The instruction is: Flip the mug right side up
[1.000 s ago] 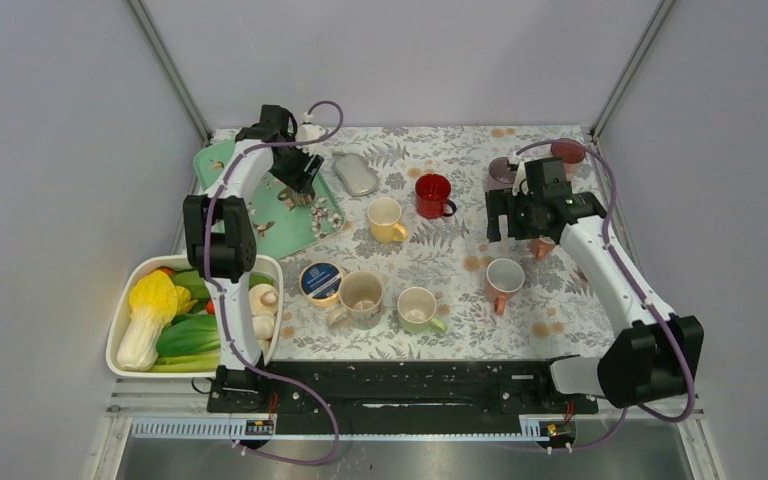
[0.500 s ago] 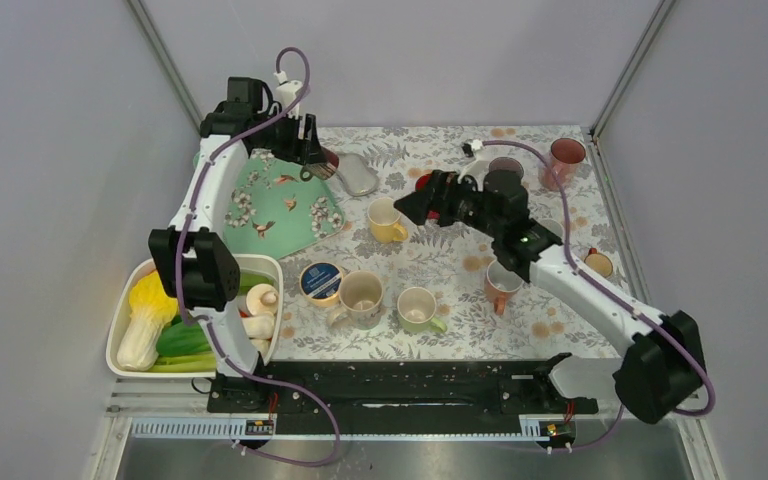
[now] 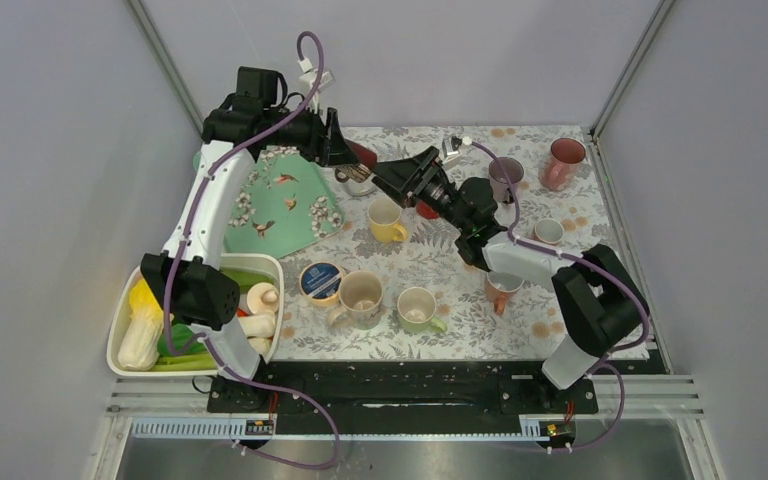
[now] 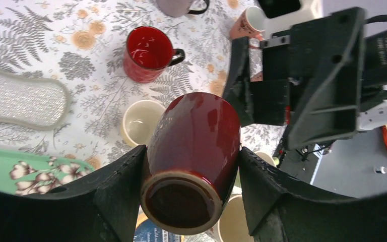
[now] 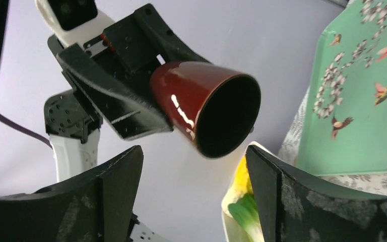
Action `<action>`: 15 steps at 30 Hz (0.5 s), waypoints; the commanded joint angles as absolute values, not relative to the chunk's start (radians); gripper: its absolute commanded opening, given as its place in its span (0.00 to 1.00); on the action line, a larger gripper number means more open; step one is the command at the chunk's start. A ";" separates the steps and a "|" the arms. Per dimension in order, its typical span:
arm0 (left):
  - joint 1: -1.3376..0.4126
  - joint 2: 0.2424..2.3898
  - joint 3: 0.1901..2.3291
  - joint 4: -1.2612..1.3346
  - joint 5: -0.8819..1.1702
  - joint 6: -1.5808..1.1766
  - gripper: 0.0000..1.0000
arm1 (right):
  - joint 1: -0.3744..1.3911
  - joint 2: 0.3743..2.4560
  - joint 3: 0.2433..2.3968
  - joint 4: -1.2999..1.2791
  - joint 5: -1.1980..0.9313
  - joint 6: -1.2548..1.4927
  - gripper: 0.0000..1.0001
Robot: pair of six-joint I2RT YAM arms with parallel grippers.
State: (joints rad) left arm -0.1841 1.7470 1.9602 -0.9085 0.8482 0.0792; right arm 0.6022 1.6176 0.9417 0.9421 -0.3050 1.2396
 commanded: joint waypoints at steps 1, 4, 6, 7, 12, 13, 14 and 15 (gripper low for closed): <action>-0.210 1.703 2.011 -0.910 0.956 0.075 0.00 | 0.608 1.657 0.997 1.141 -0.270 1.397 0.82; -0.228 1.708 2.003 -0.932 0.961 0.105 0.00 | 0.607 1.668 0.996 1.186 -0.246 1.417 0.76; -0.239 1.706 1.989 -0.935 0.964 0.120 0.00 | 0.607 1.679 1.010 1.194 -0.245 1.424 0.75; -0.244 1.704 1.982 -0.935 0.968 0.127 0.00 | 0.606 1.688 1.018 1.208 -0.246 1.434 0.73; -0.273 1.704 1.969 -0.941 1.010 0.135 0.00 | 0.608 1.762 1.084 1.305 -0.291 1.519 0.53; -0.282 1.705 1.964 -0.940 1.010 0.138 0.00 | 0.608 1.764 1.092 1.312 -0.301 1.523 0.49; -0.290 1.705 1.955 -0.940 1.012 0.141 0.00 | 0.607 1.759 1.090 1.320 -0.297 1.524 0.44; -0.295 1.704 1.948 -0.940 1.016 0.146 0.00 | 0.606 1.748 1.076 1.327 -0.288 1.521 0.37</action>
